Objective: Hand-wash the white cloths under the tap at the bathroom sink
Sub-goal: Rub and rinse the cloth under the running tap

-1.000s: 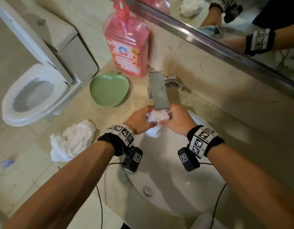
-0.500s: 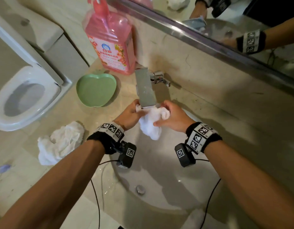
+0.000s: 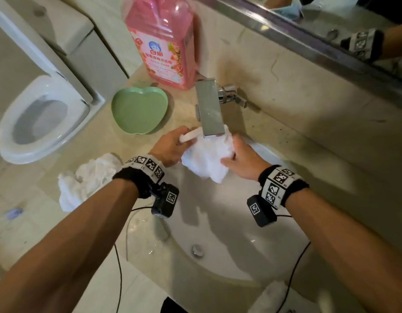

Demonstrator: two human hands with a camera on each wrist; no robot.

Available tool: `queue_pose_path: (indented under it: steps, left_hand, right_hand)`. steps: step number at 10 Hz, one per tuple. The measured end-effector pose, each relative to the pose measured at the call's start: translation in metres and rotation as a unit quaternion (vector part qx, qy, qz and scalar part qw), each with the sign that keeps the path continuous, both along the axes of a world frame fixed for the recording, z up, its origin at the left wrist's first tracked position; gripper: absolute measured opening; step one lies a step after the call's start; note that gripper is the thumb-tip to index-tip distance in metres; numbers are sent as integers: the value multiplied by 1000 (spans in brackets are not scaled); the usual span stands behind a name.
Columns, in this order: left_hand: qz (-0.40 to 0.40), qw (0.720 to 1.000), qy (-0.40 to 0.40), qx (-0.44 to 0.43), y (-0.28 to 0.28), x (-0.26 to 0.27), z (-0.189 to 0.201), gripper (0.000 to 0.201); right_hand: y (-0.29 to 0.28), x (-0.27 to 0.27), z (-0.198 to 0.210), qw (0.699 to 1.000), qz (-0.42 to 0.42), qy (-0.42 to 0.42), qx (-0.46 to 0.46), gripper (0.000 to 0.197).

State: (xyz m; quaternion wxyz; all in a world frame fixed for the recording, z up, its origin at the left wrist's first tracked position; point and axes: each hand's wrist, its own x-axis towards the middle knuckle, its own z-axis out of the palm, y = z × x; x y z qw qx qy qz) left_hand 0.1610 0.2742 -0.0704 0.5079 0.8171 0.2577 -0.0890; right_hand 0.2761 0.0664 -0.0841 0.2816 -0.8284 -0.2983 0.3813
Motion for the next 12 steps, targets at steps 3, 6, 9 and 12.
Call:
queue_pose_path:
  steps: [3, 6, 9, 12]
  left_hand:
    - [-108, 986, -5, -126, 23, -20, 18, 41]
    - [-156, 986, 54, 13, -14, -2, -11, 89]
    - [-204, 962, 33, 180, -32, 31, -17, 47]
    - [-160, 960, 160, 164, -33, 52, -48, 59]
  right_hand:
    - [20, 8, 22, 996, -20, -9, 85, 36]
    - [19, 2, 24, 991, -69, 29, 107, 52]
    - [0, 19, 43, 997, -11, -3, 72, 24]
    - [3, 16, 16, 978, 58, -178, 94, 31]
